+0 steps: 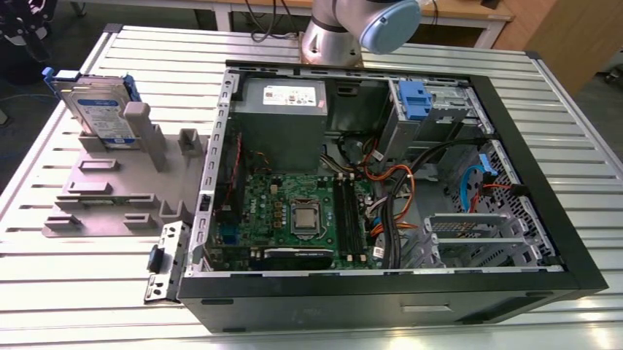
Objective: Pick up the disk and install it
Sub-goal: 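Pick up the disk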
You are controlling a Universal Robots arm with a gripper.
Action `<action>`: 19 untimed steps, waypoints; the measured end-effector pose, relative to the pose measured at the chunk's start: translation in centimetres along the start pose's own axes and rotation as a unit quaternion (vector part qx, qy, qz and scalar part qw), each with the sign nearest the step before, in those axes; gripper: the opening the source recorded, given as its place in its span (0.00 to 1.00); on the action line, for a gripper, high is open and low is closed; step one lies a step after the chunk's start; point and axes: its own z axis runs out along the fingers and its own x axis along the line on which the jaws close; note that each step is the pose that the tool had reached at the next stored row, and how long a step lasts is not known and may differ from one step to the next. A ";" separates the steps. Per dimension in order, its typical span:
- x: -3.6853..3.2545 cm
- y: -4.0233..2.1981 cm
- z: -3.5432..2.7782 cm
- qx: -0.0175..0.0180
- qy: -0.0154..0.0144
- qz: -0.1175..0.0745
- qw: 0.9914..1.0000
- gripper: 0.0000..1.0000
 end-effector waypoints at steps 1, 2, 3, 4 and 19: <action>0.00 0.00 0.00 0.000 0.000 0.000 1.000 0.11; 0.00 0.00 0.00 0.000 0.000 0.000 1.000 0.11; 0.00 0.00 0.00 0.000 0.000 0.000 1.000 0.11; 0.00 0.00 0.00 0.000 0.000 0.000 1.000 0.11; 0.00 0.00 0.00 0.001 0.002 -0.050 0.999 0.11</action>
